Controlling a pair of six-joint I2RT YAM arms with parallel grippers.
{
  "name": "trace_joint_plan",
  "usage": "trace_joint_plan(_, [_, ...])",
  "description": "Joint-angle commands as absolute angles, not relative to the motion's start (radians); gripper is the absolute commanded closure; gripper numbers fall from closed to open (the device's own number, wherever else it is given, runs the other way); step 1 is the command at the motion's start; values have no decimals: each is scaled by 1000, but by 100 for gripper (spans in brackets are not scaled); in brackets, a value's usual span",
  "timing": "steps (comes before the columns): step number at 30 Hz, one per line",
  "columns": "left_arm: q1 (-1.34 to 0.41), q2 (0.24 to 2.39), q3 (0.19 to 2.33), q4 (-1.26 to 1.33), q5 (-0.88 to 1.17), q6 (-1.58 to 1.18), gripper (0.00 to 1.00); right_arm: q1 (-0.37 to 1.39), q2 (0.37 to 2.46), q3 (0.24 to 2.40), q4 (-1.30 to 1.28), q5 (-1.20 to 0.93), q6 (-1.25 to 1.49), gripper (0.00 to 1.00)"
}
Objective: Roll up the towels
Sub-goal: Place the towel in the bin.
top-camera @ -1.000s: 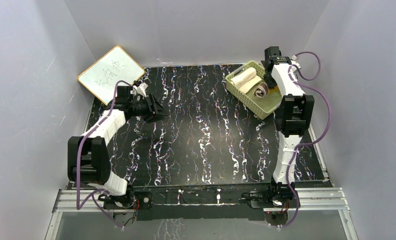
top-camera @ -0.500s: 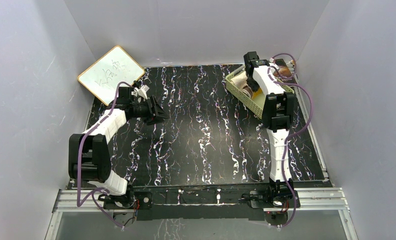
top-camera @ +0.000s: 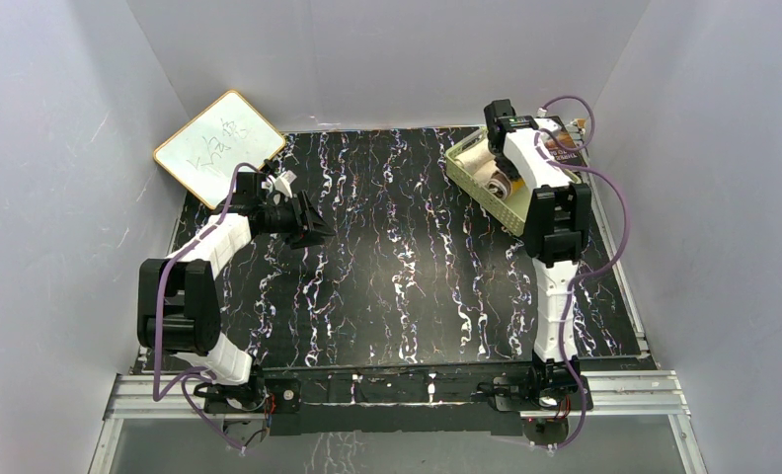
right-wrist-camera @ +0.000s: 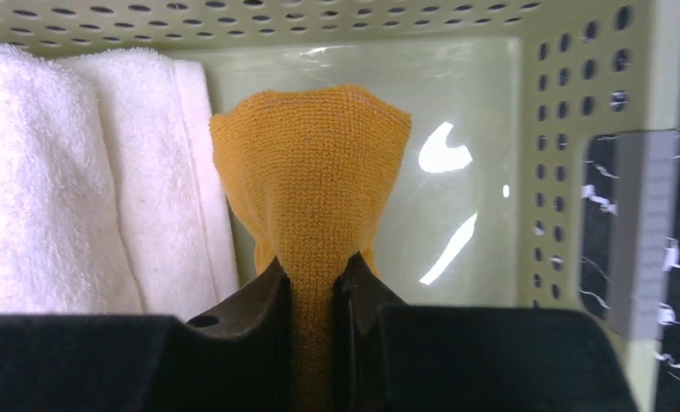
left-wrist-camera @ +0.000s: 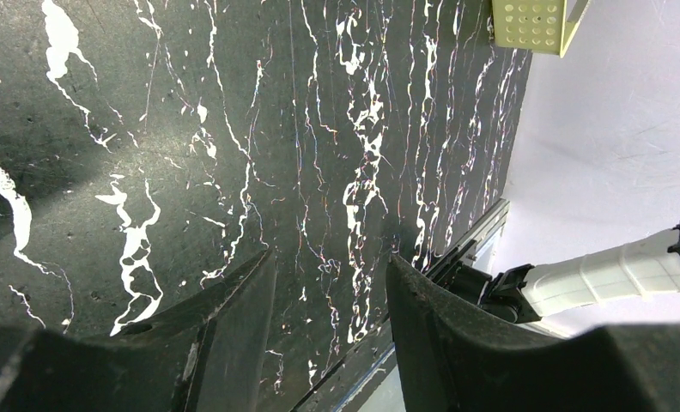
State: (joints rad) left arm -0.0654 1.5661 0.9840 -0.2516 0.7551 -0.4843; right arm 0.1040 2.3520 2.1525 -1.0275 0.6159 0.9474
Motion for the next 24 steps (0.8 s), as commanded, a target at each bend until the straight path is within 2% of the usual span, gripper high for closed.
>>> trace_joint_plan(1, [-63, 1550, 1013, -269, 790, -484, 51, 103, 2225, 2109, -989, 707, 925, 100])
trace_joint_plan(5, [-63, 1543, 1005, -276, 789, -480, 51, 101, 2269, 2151, -995, 683, 926, 100])
trace_joint_plan(7, [-63, 1539, 1003, -280, 788, -479, 52, 101, 2306, 2193, -999, 666, 927, 95])
trace_joint_plan(13, [-63, 1544, 1019, -301, 776, -468, 51, 102, 2417, 2316, -1022, 617, 939, 88])
trace_joint_plan(15, [-63, 1552, 1024, -305, 770, -463, 51, 103, 2426, 2313, -999, 601, 939, 81])
trace_joint_plan(19, [-63, 1567, 1033, -310, 770, -459, 51, 102, 2435, 2310, -954, 549, 921, 52])
trace_joint_plan(24, [-64, 1568, 1054, -322, 771, -453, 51, 119, 2373, 2276, -819, 509, 858, 40])
